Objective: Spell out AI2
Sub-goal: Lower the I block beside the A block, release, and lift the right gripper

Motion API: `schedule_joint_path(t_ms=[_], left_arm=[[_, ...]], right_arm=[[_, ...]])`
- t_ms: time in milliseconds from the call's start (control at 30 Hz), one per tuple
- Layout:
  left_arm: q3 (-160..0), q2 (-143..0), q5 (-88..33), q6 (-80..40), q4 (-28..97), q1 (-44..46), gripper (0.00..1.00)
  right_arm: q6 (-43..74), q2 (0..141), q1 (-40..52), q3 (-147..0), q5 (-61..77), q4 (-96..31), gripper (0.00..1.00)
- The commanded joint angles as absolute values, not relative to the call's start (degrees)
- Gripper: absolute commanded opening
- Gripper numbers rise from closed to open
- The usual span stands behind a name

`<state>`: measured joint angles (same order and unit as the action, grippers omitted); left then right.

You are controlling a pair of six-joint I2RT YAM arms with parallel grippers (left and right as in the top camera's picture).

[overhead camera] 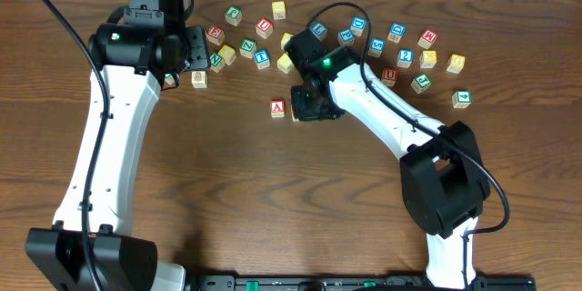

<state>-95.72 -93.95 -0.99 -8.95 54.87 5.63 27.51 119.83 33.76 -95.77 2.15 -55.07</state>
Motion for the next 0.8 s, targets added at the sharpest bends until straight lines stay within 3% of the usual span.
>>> schedule_joint_path(t_ms=[0,767], left_arm=[[-95.7,-94.0,-0.8,-8.4,54.8,5.4,0.55],[-95.7,-94.0,-0.8,-8.4,54.8,5.4,0.55]], right_arm=[[26.7,119.2,34.3,-92.6,2.5,-53.1,0.16],[26.7,119.4,35.4,-85.3,2.5,-35.9,0.17]])
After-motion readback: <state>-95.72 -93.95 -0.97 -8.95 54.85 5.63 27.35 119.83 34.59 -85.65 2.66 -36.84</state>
